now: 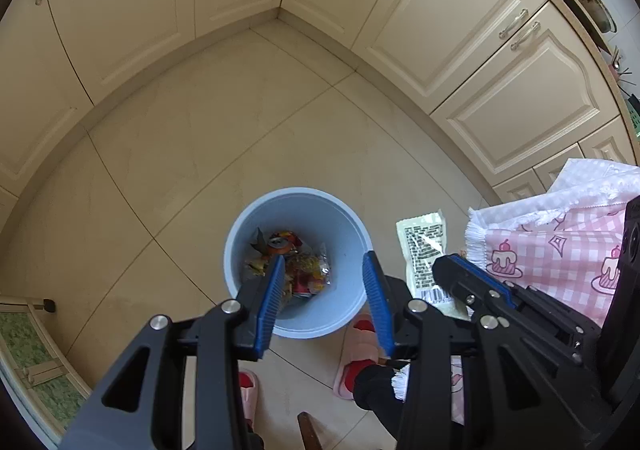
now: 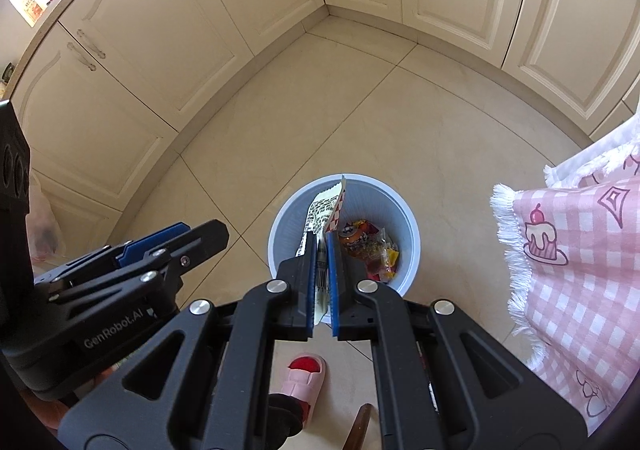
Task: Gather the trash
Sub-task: 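Open the right tool over the bin to drop the white wrapper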
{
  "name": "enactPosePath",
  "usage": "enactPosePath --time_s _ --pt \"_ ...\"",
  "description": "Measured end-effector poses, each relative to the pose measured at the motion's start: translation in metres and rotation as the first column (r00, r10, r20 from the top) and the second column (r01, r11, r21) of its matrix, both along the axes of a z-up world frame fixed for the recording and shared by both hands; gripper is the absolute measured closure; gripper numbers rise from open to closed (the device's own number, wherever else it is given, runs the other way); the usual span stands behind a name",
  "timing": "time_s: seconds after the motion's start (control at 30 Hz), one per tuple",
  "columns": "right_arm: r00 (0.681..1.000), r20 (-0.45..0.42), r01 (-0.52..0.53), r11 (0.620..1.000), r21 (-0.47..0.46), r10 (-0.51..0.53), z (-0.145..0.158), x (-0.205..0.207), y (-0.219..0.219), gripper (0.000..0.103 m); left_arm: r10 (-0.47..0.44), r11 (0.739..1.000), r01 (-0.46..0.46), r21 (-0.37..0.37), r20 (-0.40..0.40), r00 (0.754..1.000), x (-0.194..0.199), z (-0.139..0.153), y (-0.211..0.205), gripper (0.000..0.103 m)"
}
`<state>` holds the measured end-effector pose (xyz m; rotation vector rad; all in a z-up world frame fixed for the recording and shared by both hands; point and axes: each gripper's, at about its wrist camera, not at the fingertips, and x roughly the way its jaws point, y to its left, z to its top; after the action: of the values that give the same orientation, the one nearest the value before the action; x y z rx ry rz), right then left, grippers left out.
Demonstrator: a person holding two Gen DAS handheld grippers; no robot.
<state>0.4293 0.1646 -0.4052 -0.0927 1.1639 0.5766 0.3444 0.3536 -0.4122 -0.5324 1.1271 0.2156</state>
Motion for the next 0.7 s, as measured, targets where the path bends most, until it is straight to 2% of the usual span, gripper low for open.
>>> enactPosePath --time_s 0.13,0.5,0.7 --pt "1.000 0.011 -0.011 1.000 0.005 0.011 0.005 -0.001 0.006 0.097 0.020 1.000 -0.020 0.018 0.008 1.000 -0.006 0.005 0.005 0.058" --pt "0.998 0.066 -0.007 1.000 0.017 0.006 0.023 0.001 0.012 0.092 0.025 0.999 -0.026 0.043 0.028 0.999 -0.018 0.024 0.008 0.052" --pt "0.995 0.099 -0.002 1.000 0.016 0.000 0.048 -0.010 -0.003 0.090 0.027 0.997 -0.033 0.076 0.082 0.996 -0.033 0.058 -0.003 0.044"
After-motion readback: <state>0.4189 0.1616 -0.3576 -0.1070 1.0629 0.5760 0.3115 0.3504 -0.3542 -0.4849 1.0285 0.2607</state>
